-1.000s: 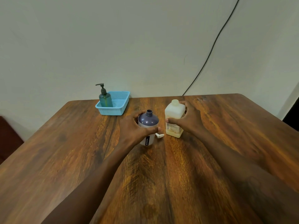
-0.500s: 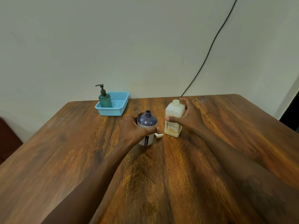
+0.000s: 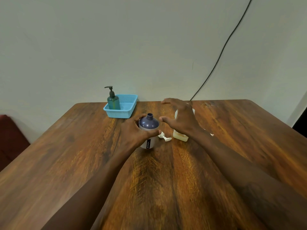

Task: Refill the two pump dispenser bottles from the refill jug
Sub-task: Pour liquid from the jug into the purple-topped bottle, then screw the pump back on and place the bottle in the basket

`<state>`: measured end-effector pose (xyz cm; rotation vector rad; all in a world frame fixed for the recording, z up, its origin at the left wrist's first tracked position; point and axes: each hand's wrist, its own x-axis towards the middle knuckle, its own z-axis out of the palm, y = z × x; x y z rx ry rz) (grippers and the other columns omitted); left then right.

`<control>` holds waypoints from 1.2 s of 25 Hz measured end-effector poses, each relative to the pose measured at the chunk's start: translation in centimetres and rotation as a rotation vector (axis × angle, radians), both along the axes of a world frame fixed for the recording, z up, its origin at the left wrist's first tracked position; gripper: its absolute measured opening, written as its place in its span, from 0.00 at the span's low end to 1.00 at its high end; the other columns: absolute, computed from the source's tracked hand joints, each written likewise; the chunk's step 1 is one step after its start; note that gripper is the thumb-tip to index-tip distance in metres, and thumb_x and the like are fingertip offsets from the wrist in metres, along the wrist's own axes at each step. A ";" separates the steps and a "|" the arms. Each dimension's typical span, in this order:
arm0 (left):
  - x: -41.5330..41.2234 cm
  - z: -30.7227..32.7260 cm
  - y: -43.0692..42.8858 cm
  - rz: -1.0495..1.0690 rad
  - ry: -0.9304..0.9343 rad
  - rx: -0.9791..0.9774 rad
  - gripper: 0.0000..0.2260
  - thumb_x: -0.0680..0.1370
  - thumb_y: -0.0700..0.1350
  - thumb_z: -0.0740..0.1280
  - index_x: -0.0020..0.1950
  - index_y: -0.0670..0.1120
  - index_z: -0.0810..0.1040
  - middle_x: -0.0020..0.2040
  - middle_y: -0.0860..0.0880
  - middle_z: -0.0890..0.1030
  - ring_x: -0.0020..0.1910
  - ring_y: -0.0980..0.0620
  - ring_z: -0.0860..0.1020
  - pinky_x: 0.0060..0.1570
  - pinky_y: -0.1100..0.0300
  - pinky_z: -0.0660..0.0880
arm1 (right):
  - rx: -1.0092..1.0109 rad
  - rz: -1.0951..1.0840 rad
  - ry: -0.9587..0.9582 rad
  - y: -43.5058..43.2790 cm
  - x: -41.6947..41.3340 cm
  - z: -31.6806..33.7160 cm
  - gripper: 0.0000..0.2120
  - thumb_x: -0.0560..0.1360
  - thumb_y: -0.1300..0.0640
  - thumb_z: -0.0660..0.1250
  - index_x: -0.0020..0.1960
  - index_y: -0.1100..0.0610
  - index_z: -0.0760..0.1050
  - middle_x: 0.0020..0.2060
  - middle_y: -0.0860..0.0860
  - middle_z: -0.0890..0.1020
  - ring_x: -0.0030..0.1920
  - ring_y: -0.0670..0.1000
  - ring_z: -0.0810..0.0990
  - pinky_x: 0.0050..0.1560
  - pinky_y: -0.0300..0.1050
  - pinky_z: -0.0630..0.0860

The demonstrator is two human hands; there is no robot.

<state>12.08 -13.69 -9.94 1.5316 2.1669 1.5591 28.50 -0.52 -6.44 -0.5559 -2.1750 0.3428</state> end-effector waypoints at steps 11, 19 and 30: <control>-3.7 -1.7 -1.2 0.087 -0.054 -0.063 0.40 0.57 0.70 0.80 0.64 0.55 0.80 0.54 0.60 0.82 0.52 0.62 0.80 0.46 0.68 0.76 | -0.232 -0.245 -0.652 -0.4 -4.6 -6.2 0.22 0.72 0.56 0.78 0.63 0.54 0.75 0.54 0.53 0.82 0.47 0.51 0.82 0.45 0.42 0.81; -4.6 -1.6 -2.0 0.116 -0.051 -0.055 0.35 0.59 0.64 0.83 0.63 0.55 0.80 0.53 0.60 0.81 0.50 0.65 0.79 0.43 0.73 0.71 | -0.277 -0.103 -0.268 0.2 -5.0 -5.9 0.12 0.69 0.52 0.76 0.52 0.48 0.80 0.44 0.44 0.84 0.43 0.46 0.82 0.42 0.41 0.81; -4.6 -1.4 -3.2 0.120 -0.059 -0.055 0.30 0.61 0.59 0.85 0.59 0.59 0.77 0.51 0.61 0.80 0.49 0.65 0.79 0.42 0.74 0.71 | -0.210 -0.072 0.466 -0.6 -4.3 0.4 0.10 0.74 0.51 0.68 0.42 0.57 0.82 0.34 0.44 0.81 0.36 0.42 0.80 0.34 0.26 0.72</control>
